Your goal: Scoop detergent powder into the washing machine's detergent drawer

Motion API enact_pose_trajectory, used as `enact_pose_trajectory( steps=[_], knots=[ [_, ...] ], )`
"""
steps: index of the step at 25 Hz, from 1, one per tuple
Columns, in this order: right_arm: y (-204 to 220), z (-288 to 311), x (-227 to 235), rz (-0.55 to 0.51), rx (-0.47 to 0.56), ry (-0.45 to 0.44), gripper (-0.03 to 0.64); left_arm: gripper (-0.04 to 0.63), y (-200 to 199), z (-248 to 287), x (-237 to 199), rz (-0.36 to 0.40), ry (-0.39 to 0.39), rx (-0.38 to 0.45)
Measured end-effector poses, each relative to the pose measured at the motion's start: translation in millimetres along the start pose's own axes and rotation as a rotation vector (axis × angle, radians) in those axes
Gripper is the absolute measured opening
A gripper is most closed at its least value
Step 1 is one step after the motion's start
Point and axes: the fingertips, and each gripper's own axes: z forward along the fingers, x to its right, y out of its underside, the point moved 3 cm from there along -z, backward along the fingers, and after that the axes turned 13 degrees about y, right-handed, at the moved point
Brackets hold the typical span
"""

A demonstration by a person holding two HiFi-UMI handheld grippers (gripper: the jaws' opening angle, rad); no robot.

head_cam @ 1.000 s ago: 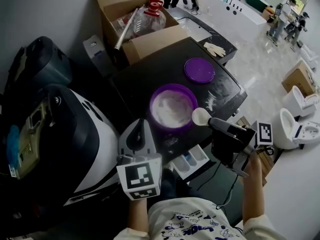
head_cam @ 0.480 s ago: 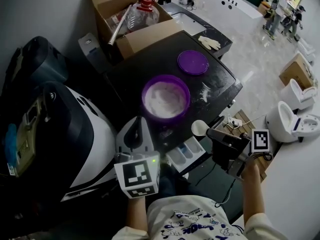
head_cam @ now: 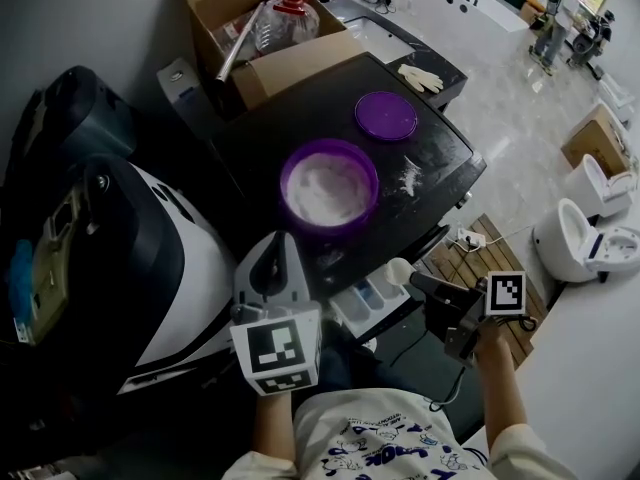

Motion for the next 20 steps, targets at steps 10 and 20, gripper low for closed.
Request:
enact_pose_trajectory(
  steps=[10, 20],
  knots=[
    [18.9, 9.0, 39.2, -0.078, -0.004, 0.194, 0.023, 0.003, 11.2, 3.3, 9.5, -0.008, 0.002, -0.021],
    [25.8, 22.8, 59.4, -0.078, 0.012, 0.225, 0.023, 0.002, 29.2, 11.1, 22.9, -0.017, 0.030, -0.055]
  ],
)
